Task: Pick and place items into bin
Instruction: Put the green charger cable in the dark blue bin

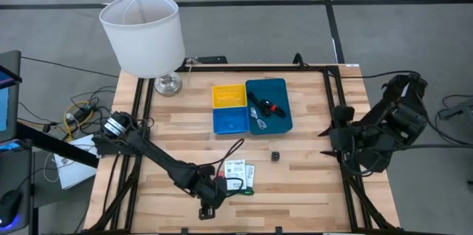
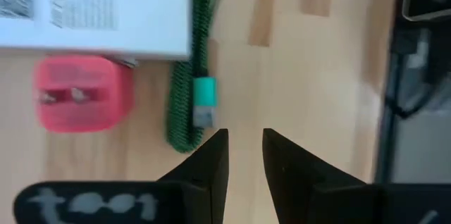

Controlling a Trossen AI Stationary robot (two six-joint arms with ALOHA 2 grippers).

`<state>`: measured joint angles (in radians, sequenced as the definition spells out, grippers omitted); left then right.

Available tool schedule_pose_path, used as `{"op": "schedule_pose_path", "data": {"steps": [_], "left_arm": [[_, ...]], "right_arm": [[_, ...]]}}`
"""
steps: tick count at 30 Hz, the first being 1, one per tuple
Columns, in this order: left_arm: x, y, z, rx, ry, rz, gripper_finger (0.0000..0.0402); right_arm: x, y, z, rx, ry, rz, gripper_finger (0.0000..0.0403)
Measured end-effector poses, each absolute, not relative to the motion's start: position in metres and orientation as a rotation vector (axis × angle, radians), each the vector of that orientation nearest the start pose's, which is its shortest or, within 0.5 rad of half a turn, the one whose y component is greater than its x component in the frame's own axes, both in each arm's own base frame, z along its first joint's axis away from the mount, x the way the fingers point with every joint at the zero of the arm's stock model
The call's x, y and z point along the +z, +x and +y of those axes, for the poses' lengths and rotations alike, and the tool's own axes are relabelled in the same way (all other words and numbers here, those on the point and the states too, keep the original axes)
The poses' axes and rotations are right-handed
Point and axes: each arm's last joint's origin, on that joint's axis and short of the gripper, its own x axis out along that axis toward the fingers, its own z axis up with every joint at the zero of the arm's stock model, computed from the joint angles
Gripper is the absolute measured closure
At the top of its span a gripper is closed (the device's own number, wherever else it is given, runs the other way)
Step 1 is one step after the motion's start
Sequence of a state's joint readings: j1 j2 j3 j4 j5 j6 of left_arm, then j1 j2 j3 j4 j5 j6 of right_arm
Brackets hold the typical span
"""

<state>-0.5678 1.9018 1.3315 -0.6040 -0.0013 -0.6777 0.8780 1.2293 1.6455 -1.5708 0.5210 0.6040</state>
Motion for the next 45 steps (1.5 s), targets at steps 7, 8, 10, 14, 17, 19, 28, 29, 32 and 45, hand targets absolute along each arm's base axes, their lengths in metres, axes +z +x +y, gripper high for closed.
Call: {"op": "schedule_pose_path", "data": {"steps": [7,8,10,14,17,19,28,29,32,45], "left_arm": [[0.179,0.322,-0.204,-0.048,-0.23,1.237,0.0327],[0.178,0.322,-0.204,-0.039,-0.238,1.241,0.0327],[0.176,0.322,-0.204,-0.033,-0.244,1.242,0.0327],[0.175,0.322,-0.204,-0.027,-0.228,1.243,0.0324],[0.175,0.323,-0.203,-0.02,-0.212,1.233,0.0309],[0.175,0.323,-0.203,-0.016,-0.209,1.23,0.0295],[0.172,0.324,-0.204,-0.021,-0.183,1.227,0.0243],[0.171,0.324,-0.204,-0.017,-0.181,1.233,0.024],[0.163,0.325,-0.205,-0.026,-0.184,1.253,0.0236],[0.138,0.328,-0.209,0.019,-0.195,1.314,0.0235]], "right_arm": [[0.421,0.116,0.124,0.042,-0.164,0.918,0.0177],[0.421,0.116,0.124,0.041,-0.158,0.917,0.0177],[0.421,0.115,0.124,0.042,-0.155,0.917,0.0177],[0.421,0.114,0.126,0.05,-0.159,0.917,0.0177],[0.421,0.115,0.125,0.047,-0.158,0.917,0.0177],[0.421,0.115,0.125,0.047,-0.157,0.917,0.0177],[0.421,0.115,0.125,0.046,-0.157,0.917,0.0177],[0.421,0.115,0.125,0.046,-0.157,0.917,0.0177],[0.421,0.115,0.125,0.046,-0.157,0.916,0.0177],[0.421,0.115,0.125,0.046,-0.158,0.916,0.0177]]}}
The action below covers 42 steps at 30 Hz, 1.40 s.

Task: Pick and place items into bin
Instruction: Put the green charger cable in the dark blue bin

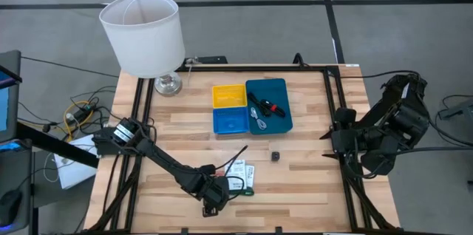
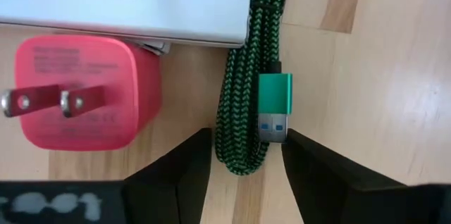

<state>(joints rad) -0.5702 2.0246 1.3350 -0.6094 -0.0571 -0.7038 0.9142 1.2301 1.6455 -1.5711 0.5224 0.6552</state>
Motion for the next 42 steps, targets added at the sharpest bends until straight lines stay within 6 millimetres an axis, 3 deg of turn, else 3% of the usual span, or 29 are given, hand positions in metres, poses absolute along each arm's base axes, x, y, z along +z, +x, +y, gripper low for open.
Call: {"op": "schedule_pose_path", "data": {"steps": [6,14,20,27,33,42], "left_arm": [[0.14,0.327,-0.213,-0.011,-0.166,1.316,0.0259],[0.14,0.321,-0.229,-0.105,-0.188,1.317,0.0387],[0.142,0.319,-0.25,-0.237,-0.239,1.267,0.0389],[0.148,0.315,-0.266,-0.264,-0.302,1.235,0.0397],[0.176,0.322,-0.268,-0.19,-0.195,1.218,0.0399],[0.251,0.325,-0.246,0.028,0.129,1.265,0.0399]], "right_arm": [[0.421,0.115,0.125,0.045,-0.157,0.916,0.0177],[0.421,0.115,0.125,0.045,-0.157,0.916,0.0177],[0.421,0.115,0.125,0.045,-0.159,0.916,0.0177],[0.421,0.115,0.125,0.048,-0.166,0.915,0.0177],[0.421,0.115,0.125,0.041,-0.169,0.908,0.0177],[0.429,0.123,0.135,0.052,0.006,0.8,0.0177]]}}
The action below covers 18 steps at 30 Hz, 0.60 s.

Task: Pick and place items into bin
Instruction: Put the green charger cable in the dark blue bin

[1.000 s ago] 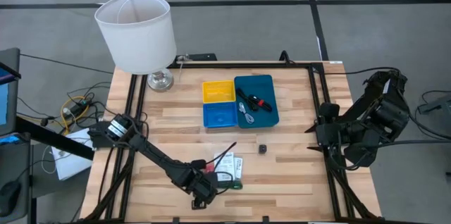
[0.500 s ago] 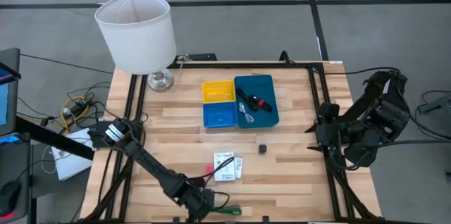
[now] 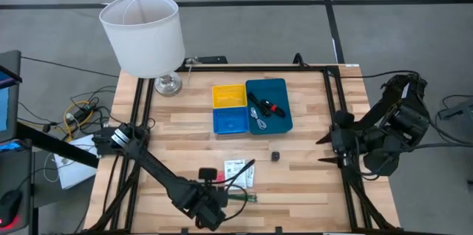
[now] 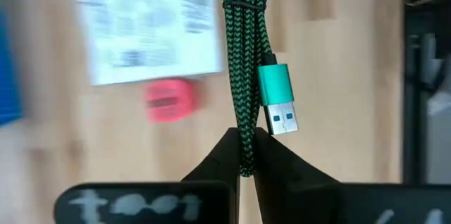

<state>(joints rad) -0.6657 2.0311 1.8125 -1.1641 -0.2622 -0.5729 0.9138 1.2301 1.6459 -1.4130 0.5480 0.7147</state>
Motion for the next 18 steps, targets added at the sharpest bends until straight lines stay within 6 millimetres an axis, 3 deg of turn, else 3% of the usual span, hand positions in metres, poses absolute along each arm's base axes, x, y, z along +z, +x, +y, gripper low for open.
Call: {"op": "schedule_pose_path", "data": {"steps": [6,10,18], "left_arm": [[0.305,0.323,-0.229,0.193,0.262,1.178,0.0399],[0.334,0.317,-0.216,0.377,0.338,1.065,0.0399],[0.37,0.324,-0.178,0.649,0.386,0.764,0.0399]], "right_arm": [[0.438,0.13,0.145,0.122,0.148,0.711,0.0177],[0.443,0.133,0.15,0.188,0.143,0.666,0.0177],[0.454,0.139,0.157,0.272,0.127,0.547,0.0177]]}}
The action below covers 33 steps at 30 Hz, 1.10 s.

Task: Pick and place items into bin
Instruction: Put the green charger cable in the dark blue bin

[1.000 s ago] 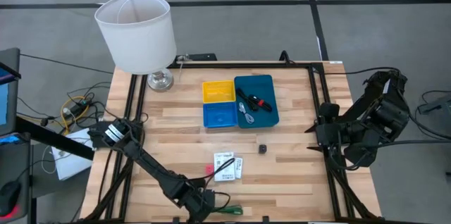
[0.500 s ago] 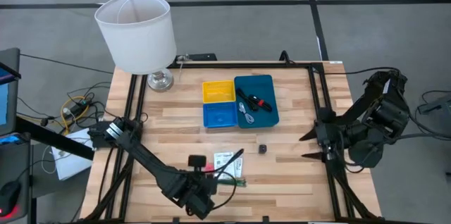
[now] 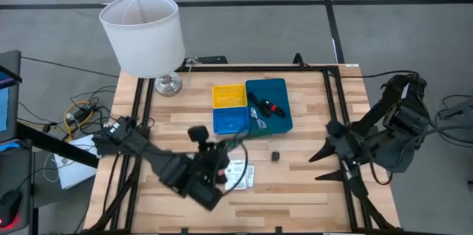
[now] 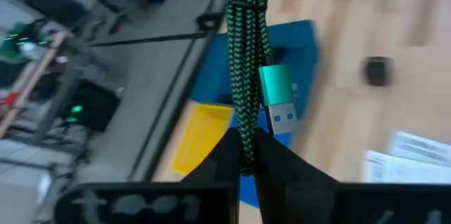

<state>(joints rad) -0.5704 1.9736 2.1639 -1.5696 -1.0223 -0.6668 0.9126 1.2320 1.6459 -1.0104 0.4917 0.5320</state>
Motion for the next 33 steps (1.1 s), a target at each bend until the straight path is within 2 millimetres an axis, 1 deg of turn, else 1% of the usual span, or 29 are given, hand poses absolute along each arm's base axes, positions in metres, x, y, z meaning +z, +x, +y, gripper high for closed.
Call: {"op": "schedule_pose_path", "data": {"steps": [4,6,10,14,17,21,25,28,30,33], "left_arm": [[0.379,0.329,-0.153,0.725,0.365,0.746,0.0399],[0.383,0.331,-0.141,0.745,0.369,0.756,0.0399],[0.391,0.332,-0.12,0.777,0.39,0.772,0.0399],[0.407,0.325,-0.094,0.818,0.416,0.776,0.0399],[0.421,0.321,-0.074,0.825,0.405,0.772,0.0399],[0.444,0.317,-0.055,0.728,0.401,0.74,0.0399],[0.473,0.319,-0.039,0.549,0.336,0.596,0.0399],[0.488,0.318,-0.029,0.457,0.298,0.495,0.0399],[0.493,0.316,-0.024,0.416,0.281,0.471,0.0399],[0.494,0.315,-0.021,0.345,0.26,0.466,0.0399]], "right_arm": [[0.459,0.144,0.157,0.279,0.105,0.48,0.0177],[0.461,0.147,0.155,0.227,0.091,0.439,0.0177],[0.462,0.152,0.144,-0.024,0.044,0.357,0.0177],[0.465,0.156,0.132,-0.286,0.009,0.253,0.0177],[0.466,0.16,0.124,-0.427,-0.009,0.204,0.0177],[0.467,0.171,0.109,-0.53,0.004,0.194,0.0177],[0.465,0.19,0.096,-0.612,0.03,0.195,0.0177],[0.463,0.205,0.092,-0.645,0.034,0.195,0.0177],[0.464,0.215,0.092,-0.663,0.031,0.176,0.0177],[0.466,0.231,0.099,-0.651,0.006,0.143,0.0177]]}}
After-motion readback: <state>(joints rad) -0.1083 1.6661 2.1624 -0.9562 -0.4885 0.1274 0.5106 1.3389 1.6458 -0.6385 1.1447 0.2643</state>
